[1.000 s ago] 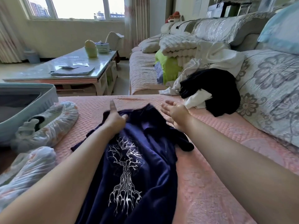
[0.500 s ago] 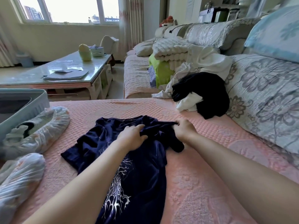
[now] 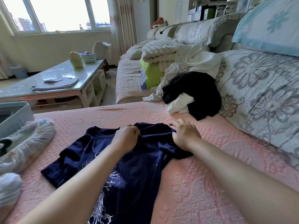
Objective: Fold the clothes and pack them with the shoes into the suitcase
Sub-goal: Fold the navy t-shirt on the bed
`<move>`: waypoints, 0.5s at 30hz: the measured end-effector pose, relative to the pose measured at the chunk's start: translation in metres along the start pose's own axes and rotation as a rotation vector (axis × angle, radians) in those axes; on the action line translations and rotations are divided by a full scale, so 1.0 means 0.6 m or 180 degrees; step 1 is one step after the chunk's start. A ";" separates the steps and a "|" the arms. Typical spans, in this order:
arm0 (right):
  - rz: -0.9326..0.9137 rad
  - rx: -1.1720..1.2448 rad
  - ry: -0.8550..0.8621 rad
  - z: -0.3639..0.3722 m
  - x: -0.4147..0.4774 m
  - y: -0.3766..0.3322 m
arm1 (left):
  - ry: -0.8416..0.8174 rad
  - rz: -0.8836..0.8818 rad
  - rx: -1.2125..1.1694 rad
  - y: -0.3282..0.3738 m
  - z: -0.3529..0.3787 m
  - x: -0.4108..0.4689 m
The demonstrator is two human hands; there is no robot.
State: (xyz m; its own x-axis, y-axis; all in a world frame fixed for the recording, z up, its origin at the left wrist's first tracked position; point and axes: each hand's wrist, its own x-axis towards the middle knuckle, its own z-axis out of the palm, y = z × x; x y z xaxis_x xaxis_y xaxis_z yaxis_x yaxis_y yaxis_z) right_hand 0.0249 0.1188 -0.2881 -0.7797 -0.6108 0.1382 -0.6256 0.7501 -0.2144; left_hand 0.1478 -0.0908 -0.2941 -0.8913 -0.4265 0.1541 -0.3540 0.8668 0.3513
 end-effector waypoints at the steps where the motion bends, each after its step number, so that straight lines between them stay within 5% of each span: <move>1: 0.0040 0.0107 0.0037 0.005 0.002 -0.007 | 0.0014 -0.0096 -0.0003 0.006 -0.003 0.018; 6: 0.0916 -0.0238 -0.0434 0.012 0.017 -0.026 | -0.0366 -0.0537 0.0443 0.034 -0.003 0.102; 9: 0.0726 -0.0041 -0.0397 0.013 0.017 -0.026 | -0.0597 -0.0576 0.0727 0.042 0.005 0.137; 15: -0.0237 -0.0758 0.0936 0.018 0.053 0.003 | 0.1007 -0.0746 -0.0144 0.061 -0.007 0.182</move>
State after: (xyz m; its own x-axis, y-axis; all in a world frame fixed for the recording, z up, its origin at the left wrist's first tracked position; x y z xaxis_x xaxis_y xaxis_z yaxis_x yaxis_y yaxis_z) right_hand -0.0005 0.0982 -0.2946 -0.6847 -0.5929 0.4238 -0.6427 0.7654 0.0325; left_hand 0.0386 -0.1068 -0.2606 -0.6541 -0.6761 0.3393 -0.5182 0.7273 0.4500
